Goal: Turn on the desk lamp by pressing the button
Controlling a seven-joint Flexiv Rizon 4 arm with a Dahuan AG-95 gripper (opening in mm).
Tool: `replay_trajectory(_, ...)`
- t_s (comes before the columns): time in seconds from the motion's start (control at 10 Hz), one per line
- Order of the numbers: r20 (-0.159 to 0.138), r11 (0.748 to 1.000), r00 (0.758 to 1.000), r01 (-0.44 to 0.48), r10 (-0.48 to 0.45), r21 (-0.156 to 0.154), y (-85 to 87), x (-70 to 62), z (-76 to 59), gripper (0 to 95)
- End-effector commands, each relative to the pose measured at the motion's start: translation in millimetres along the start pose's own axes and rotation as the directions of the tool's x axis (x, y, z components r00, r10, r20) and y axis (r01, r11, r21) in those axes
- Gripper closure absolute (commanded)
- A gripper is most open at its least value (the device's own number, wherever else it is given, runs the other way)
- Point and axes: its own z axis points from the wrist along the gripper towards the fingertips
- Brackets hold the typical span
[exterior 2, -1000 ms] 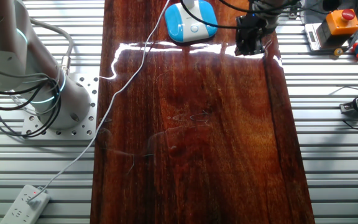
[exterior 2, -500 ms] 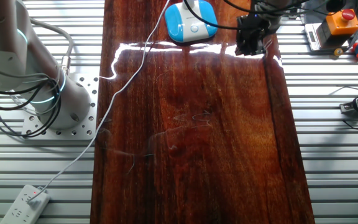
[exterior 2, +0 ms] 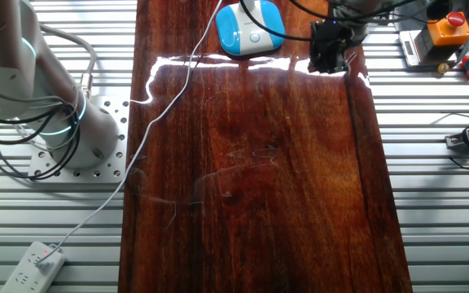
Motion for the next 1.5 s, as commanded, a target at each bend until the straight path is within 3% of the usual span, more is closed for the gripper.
replay_trajectory(0.1,0.003,1.0,1.0,0.003,-0.003,-0.011,0.6,-0.1,0.2,95.0)
replay_trajectory(1.1,-0.016,1.0,1.0,-0.009,0.008,-0.012,0.6,-0.1,0.2,95.0)
replay_trajectory(1.2,-0.049,1.0,0.999,0.005,-0.006,-0.019,7.5,-3.9,-1.2,95.0)
replay_trajectory(1.5,-0.066,0.999,0.998,-0.023,0.021,-0.027,27.9,-4.7,6.7,95.0)
